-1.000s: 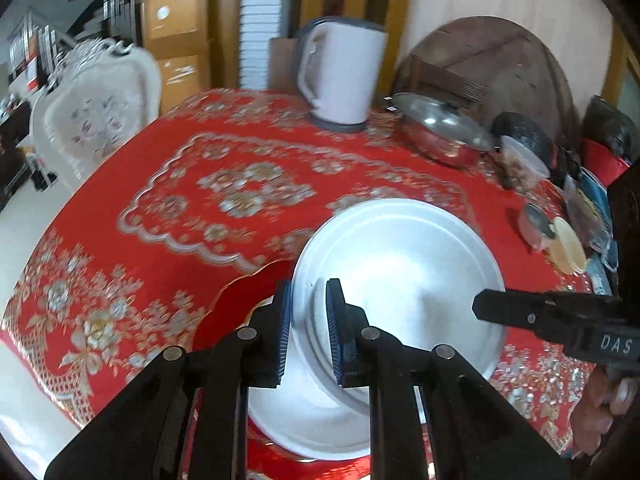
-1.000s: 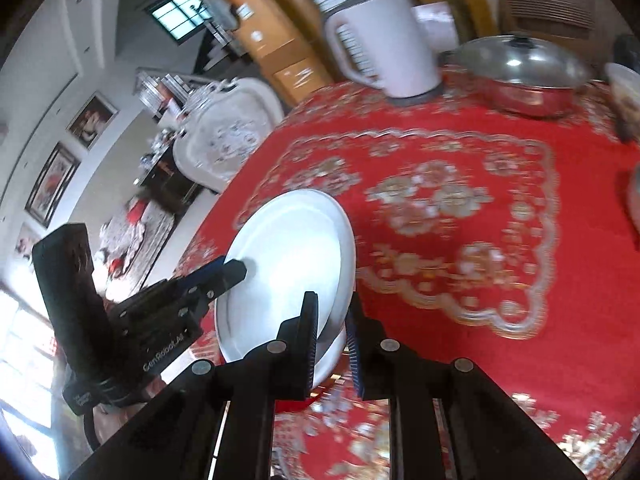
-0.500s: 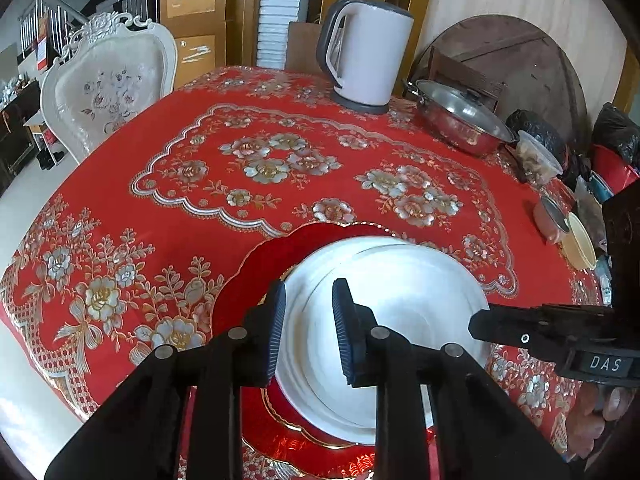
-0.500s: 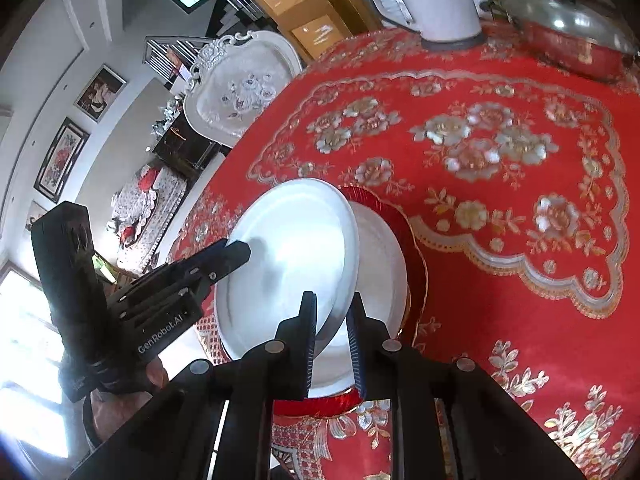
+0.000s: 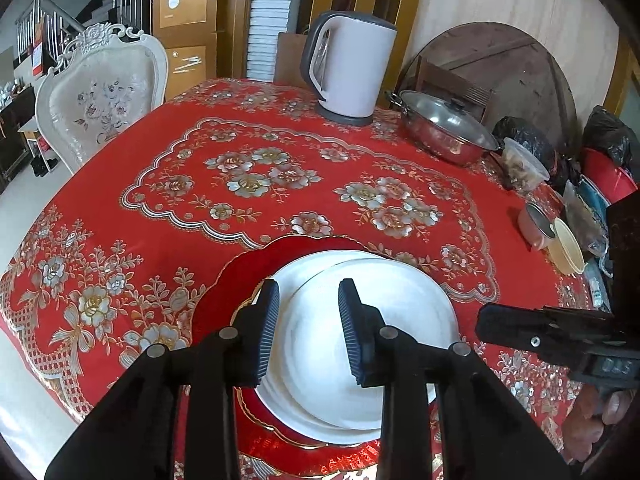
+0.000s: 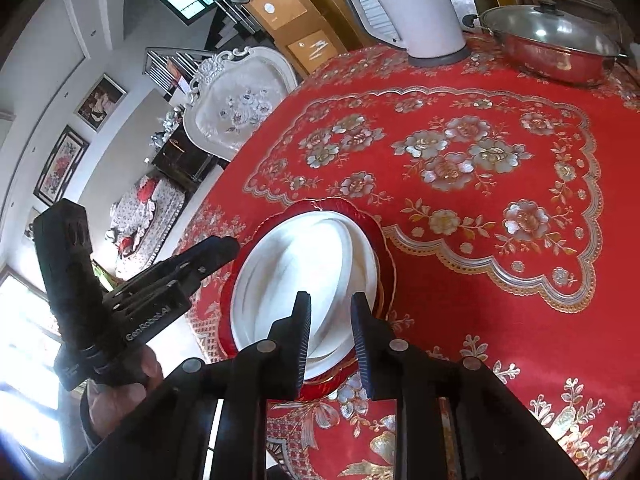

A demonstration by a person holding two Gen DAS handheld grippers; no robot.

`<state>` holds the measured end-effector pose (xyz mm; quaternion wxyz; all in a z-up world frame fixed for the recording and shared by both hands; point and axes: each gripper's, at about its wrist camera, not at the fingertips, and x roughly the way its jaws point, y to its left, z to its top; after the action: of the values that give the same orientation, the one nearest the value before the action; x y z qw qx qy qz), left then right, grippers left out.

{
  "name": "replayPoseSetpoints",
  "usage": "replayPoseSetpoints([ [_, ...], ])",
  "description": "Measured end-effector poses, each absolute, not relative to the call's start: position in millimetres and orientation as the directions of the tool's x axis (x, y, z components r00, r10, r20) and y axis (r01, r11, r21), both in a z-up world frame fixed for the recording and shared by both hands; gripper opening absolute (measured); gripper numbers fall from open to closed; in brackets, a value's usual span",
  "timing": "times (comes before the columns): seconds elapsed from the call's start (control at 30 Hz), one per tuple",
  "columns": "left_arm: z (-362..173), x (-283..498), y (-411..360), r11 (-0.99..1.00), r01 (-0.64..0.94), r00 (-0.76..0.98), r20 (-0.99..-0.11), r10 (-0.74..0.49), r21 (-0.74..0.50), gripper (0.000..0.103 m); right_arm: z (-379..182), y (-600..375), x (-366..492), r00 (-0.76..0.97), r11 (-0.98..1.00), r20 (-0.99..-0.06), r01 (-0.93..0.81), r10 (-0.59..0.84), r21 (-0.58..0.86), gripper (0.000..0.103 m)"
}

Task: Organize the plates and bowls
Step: 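Open the right gripper and withdraw it from the white bowl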

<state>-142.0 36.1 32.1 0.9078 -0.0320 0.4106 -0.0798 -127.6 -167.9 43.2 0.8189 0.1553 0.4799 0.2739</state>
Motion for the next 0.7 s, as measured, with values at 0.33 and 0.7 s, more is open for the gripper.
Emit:
replayPoseSetpoints([
  [0.33,30,-142,40,0.985,0.110,0.643,-0.746,-0.175,-0.136,0.028,28,-153,-124,0.312,0.760,-0.694,-0.312,0.649,0.570,0.023],
  [0.7,37,-133,12,0.974,0.146,0.638,-0.736,-0.228,-0.175,0.028,33,-161,-125,0.342,0.744,-0.660,-0.305,0.669,0.595,0.023],
])
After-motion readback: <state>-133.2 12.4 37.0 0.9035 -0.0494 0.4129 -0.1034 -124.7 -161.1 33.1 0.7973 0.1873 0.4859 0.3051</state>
